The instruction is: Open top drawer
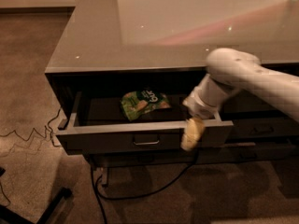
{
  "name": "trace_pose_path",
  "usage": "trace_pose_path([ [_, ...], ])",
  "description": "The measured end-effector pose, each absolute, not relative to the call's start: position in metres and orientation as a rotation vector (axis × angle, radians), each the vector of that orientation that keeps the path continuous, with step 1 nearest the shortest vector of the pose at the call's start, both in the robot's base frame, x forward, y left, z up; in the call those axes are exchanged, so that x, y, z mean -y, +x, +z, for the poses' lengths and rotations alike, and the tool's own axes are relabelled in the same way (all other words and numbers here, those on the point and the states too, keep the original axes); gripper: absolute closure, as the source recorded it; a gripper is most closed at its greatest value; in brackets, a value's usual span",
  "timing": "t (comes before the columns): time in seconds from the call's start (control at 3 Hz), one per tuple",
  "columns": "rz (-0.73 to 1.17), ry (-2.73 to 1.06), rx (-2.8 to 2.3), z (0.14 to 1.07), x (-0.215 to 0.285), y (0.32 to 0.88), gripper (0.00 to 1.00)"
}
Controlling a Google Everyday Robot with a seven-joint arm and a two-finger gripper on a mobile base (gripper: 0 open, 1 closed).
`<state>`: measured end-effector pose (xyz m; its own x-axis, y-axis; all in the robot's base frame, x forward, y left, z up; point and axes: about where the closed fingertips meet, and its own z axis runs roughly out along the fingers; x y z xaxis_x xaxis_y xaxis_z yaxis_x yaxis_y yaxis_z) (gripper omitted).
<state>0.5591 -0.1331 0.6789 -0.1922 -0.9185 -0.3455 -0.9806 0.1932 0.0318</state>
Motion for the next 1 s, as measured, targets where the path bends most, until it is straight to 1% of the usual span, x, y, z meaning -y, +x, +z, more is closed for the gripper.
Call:
trace_pose_path([
  [0.33, 0.361, -1.827, -2.262, 0.6757, 0.1472, 0.5245, 0.0],
  [1.0, 0.345, -1.855, -2.237, 0.6729, 0.1417, 0.5258, 0.0],
])
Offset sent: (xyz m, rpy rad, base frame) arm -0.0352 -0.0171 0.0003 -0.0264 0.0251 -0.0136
